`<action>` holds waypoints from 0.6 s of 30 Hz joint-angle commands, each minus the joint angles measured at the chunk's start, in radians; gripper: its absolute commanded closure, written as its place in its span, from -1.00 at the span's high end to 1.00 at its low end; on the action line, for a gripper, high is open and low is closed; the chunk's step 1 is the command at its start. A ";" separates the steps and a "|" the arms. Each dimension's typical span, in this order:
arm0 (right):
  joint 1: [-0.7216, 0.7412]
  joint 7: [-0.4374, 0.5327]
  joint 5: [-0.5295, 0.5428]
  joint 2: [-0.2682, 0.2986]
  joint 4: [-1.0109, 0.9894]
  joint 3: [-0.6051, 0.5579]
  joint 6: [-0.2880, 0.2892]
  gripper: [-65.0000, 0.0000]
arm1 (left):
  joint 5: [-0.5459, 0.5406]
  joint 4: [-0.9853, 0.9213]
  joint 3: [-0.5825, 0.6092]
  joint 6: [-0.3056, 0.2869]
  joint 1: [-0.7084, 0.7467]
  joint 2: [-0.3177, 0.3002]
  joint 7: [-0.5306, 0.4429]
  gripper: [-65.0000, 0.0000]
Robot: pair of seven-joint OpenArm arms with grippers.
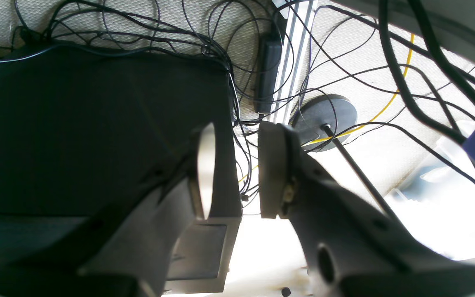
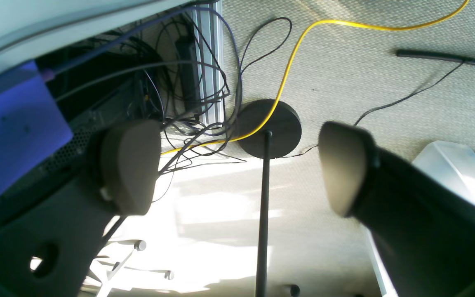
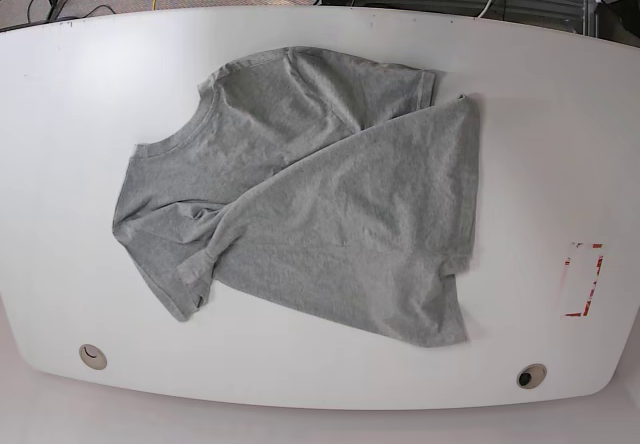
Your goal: Fold the T-shirt properly
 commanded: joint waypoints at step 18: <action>-0.074 0.097 0.009 0.007 0.046 -0.008 -0.004 0.77 | 0.000 0.035 0.006 0.001 0.040 0.008 -0.161 -0.40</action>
